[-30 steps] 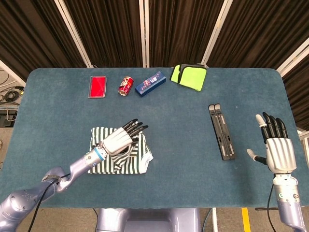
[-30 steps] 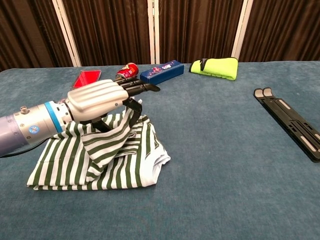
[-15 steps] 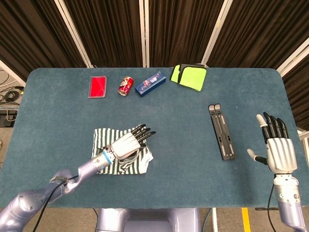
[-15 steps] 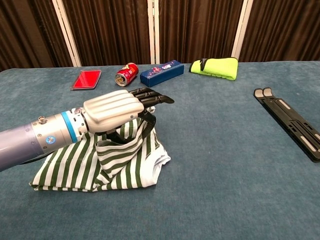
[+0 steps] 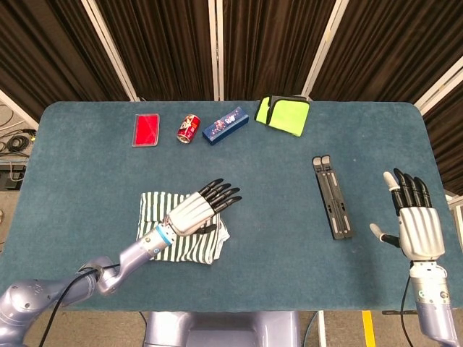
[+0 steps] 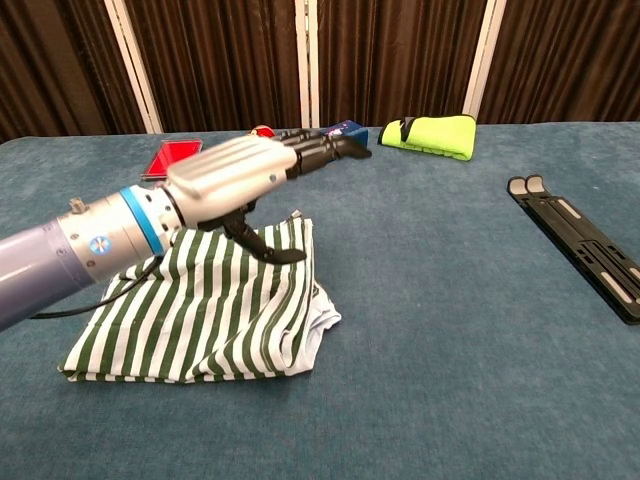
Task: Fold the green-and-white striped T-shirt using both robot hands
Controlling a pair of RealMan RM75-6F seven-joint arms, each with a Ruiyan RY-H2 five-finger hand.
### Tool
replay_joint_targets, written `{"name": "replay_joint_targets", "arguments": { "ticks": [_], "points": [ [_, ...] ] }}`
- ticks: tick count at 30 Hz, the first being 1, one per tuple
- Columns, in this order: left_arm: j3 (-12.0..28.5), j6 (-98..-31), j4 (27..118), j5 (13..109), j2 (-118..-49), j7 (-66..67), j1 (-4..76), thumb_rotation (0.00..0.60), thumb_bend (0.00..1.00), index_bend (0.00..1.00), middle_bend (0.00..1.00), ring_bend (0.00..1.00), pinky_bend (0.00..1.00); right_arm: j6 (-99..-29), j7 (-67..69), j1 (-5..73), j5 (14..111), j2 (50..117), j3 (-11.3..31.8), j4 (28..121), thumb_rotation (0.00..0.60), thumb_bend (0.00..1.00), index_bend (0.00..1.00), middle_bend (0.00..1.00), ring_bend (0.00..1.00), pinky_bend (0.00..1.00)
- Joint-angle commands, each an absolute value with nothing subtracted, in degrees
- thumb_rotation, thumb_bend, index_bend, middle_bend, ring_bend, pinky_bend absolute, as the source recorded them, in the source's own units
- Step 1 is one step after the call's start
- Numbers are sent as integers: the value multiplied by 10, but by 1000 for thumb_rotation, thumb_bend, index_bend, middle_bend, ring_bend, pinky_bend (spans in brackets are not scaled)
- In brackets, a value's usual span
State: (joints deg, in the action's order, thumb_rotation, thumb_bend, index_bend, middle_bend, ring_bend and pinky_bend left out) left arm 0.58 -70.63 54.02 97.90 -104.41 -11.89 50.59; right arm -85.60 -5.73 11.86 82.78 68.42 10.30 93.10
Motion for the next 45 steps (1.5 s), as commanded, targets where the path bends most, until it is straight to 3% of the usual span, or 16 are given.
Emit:
{"name": "replay_joint_targets", "arguments": {
  "ticks": [1,8,12,25,33,45],
  "points": [
    [26,-724,594,968,-1006,-99,502,600,238,0,0,0,0,-857,-57,118,829,683,103,932,600,0,57,0,0,0],
    [40,-695,693,904,-918,-62,467,600,178,0,0,0,0,-860,-54,116,833,681,101,936,600,0,57,0,0,0],
    [18,-664,678,861,-889,-81,428,600,178,0,0,0,0,-859,-54,117,836,681,100,938,600,0,57,0,0,0],
    [5,-620,598,848,-923,-128,413,600,177,0,0,0,0,-853,-60,119,833,685,99,933,600,0,57,0,0,0],
    [16,-600,503,844,-984,-171,419,600,185,0,0,0,0,-847,-64,122,828,691,100,924,600,0,57,0,0,0],
    [-5,-577,439,861,-1014,-209,413,600,185,0,0,0,0,-844,-69,124,825,696,99,919,600,0,58,0,0,0]
  ]
}}
